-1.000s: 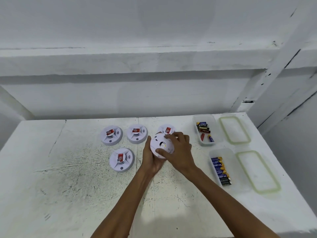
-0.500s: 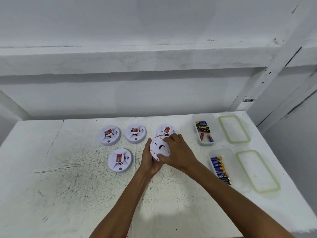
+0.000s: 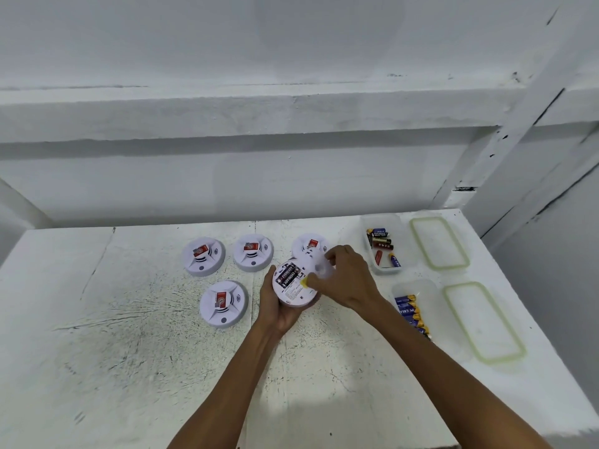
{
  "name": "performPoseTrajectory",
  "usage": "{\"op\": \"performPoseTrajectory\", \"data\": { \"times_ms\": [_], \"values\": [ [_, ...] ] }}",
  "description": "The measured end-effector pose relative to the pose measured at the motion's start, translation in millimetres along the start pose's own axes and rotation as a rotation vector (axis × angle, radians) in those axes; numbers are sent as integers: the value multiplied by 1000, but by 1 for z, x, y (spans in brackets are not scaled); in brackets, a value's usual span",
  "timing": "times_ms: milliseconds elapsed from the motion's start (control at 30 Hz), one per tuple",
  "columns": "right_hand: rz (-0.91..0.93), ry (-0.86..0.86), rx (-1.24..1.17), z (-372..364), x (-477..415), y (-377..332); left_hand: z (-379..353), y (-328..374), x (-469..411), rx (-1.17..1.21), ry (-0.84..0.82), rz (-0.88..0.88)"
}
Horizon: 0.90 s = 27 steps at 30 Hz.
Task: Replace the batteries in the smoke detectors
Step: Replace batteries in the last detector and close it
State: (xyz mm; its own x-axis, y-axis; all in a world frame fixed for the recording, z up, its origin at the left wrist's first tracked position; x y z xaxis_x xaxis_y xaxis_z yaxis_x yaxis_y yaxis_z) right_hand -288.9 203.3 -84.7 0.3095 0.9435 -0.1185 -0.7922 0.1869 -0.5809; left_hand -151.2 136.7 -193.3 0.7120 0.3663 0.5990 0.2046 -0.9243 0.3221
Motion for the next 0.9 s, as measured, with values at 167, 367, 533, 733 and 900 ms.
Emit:
{"op": "performPoseTrajectory", "data": {
  "times_ms": [167,367,533,733,900],
  "values": [
    [-171,-13,51,-2,7,32,7,5,6,63,-41,2],
    [-218,-135,189,-24,20,49,8,7,8,78,-66,40],
    [-177,-201,278,-27,24,50,0,2,11,83,-120,38],
    [82,60,-83,-16,16,1,-11,-9,11,191,-198,33],
    [187,-26,-18,-25,20,-22,-27,-16,13,231,-182,28]
  ]
}}
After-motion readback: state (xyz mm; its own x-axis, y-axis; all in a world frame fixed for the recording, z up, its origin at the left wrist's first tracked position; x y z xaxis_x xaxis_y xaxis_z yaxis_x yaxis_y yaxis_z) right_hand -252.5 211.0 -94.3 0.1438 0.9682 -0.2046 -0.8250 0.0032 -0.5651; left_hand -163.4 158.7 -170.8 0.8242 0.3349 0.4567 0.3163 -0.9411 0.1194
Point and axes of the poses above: each hand's wrist, its own x-axis away from the middle knuckle, its own z-axis out of the back of the hand, y = z × x, the point moved 4 cm from there along -x, towards the middle knuckle, and after that the axes turned 14 degrees about z, right-handed, at the moved point
